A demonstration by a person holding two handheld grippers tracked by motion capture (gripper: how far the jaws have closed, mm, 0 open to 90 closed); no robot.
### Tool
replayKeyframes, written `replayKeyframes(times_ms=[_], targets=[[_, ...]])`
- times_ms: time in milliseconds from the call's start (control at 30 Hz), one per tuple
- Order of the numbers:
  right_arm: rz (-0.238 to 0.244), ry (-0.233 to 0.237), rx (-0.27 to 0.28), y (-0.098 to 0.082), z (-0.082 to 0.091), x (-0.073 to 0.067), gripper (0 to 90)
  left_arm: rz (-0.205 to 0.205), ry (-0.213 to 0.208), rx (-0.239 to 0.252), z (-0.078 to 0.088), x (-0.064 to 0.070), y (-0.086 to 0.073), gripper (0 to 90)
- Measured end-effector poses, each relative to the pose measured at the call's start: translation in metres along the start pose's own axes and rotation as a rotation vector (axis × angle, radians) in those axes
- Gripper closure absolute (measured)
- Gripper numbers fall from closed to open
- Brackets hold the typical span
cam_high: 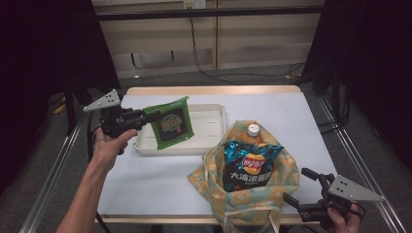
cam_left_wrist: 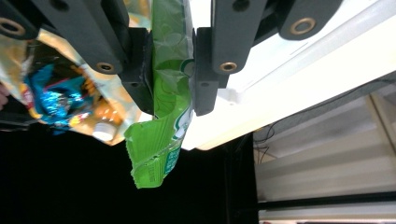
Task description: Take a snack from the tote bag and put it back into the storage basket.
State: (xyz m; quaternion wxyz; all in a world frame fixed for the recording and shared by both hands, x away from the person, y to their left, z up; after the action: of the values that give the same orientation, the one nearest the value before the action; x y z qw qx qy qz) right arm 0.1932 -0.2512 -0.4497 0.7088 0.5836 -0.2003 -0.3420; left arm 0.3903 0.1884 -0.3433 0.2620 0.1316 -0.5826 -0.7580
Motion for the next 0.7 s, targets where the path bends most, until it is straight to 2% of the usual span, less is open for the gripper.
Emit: replayKeyframes(times_ms=[67,233,400,533,700], targets=[[0.0,0.001,0.0,0.0,0.0,0.0,0.0,0.001,0.022,-0.008,0.0,-0.006,-0.002,73.6],[-0.003,0.004,0.003,0.0,-0.001,0.0,0.0,-0.016,0.034,-0.012,-0.002,-0.015,-0.005,73.6],[0.003,0.005,-0.011,-0.001,-0.001,0.0,0.0,-0.004,0.04,-0.041,-0.008,-0.026,-0.011,73.5],[-0.003,0.008,-0.005,-0.001,-0.001,-0.001,0.0,0.012,0.069,-0.056,-0.013,-0.037,-0.016,73.6],[-0.001,0.008,-0.013,-0.002,-0.001,0.0,0.0,0.015,0.064,-0.075,-0.022,-0.044,-0.019,73.6]])
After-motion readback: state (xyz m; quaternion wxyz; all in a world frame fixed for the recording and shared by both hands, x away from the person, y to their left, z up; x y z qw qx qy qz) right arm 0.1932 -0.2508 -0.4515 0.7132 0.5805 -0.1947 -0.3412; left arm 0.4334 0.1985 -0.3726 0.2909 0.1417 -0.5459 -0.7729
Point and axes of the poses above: each handheld gripper's, and its own axes: z roughly backward along the jaws, y roughly out of its top, x roughly to its right, the point moved 6 cm from there along -z, roughly forward along the jaws, and after that the axes turned 5 degrees about y, right-handed, at the moved point
